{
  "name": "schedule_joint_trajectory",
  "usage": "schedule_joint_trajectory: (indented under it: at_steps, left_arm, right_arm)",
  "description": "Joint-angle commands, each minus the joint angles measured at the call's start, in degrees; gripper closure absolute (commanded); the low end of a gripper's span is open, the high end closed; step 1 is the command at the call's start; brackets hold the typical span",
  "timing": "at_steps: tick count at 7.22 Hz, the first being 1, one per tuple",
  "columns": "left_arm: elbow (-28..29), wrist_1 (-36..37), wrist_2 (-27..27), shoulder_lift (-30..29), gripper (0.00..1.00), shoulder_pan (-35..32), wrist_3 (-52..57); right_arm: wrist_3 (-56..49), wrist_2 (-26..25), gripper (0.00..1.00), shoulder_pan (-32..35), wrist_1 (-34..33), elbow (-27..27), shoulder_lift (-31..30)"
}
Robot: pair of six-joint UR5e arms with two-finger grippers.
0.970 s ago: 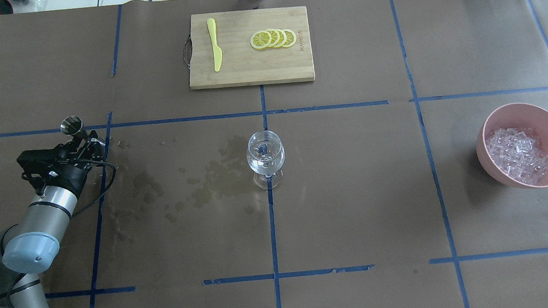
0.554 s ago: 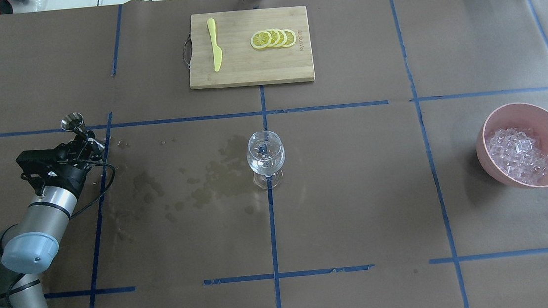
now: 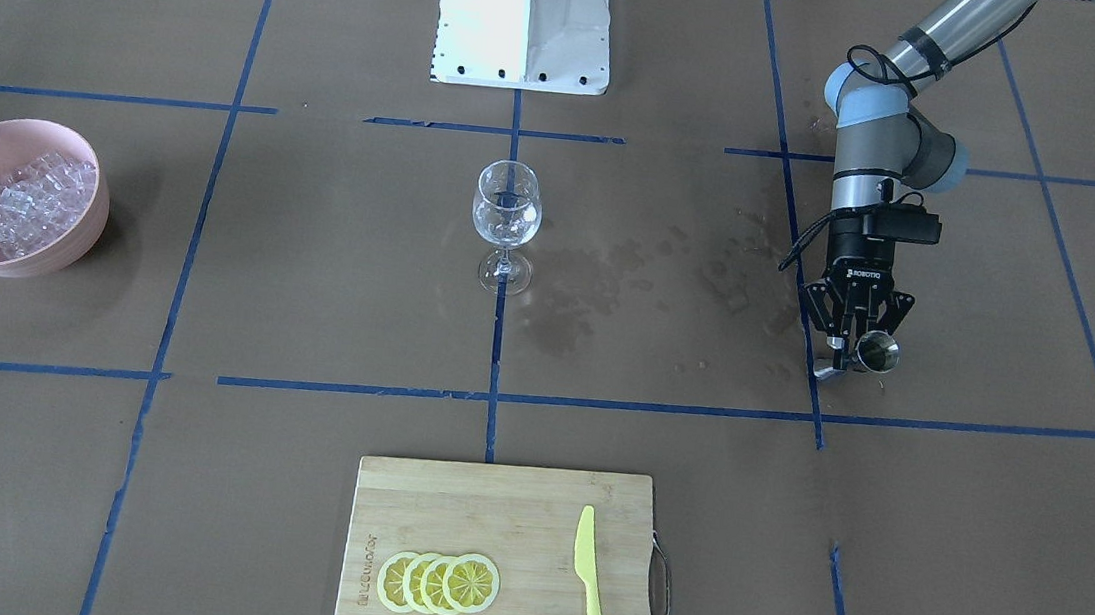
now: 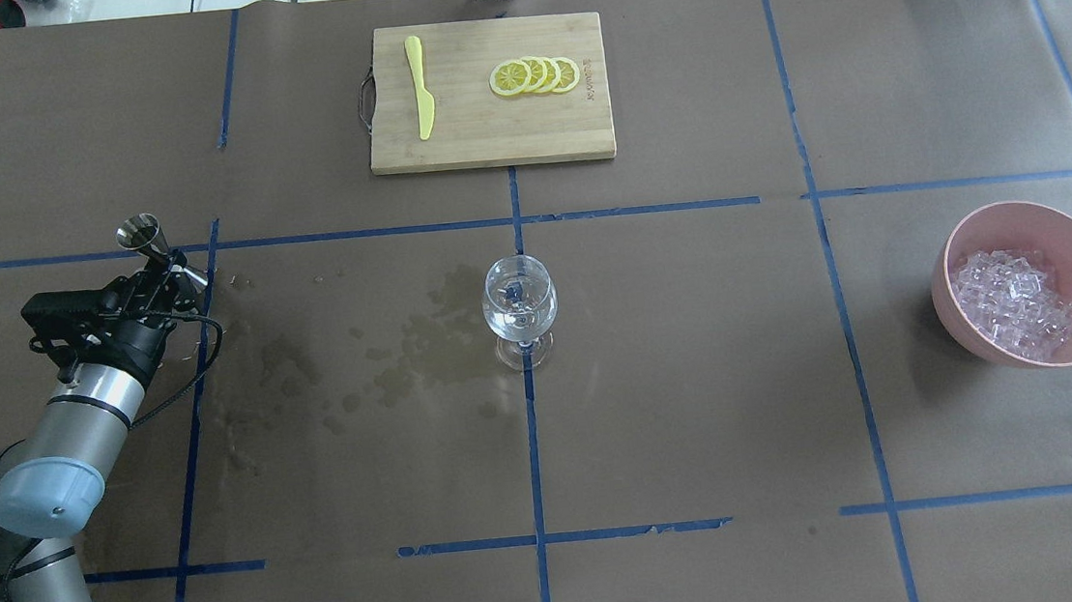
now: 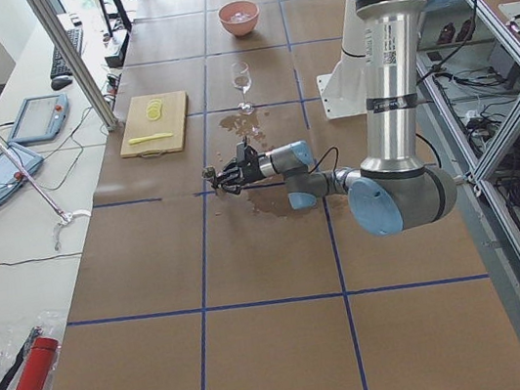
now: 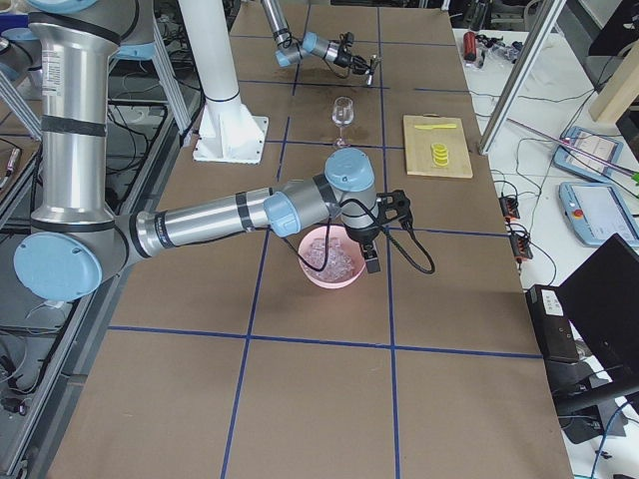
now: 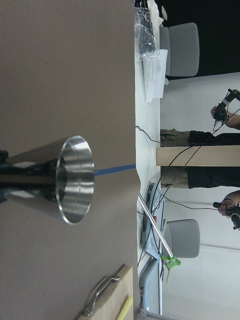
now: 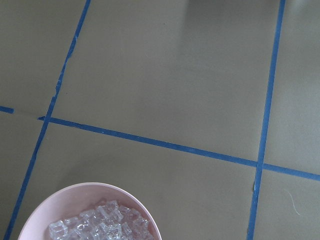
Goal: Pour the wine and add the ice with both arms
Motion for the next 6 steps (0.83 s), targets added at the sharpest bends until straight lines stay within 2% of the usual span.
schedule_joint_trajectory:
  at_steps: [1,3,5,6]
  left_arm:
    - [-2.9,-4.7,0.0,0.3,1.0,0.0,1.7]
    - [-5.4,-8.9,-0.1,-0.6,1.0,0.0,13.1]
    - [-6.0,-15.7,-0.7,-0.9,1.0,0.1,15.5]
    - [-7.4,-15.5,-1.6,-1.0,1.0,0.1,18.6]
  right_arm:
    - [0.0,0.0,0.0,0.0,0.0,0.0,-0.1]
    - [0.0,0.0,0.0,0.0,0.0,-0.1,0.0]
    - [0.3,0.0,0.0,0.0,0.0,-0.2,0.0]
    - [0.2,0.0,0.0,0.0,0.0,-0.2,0.0]
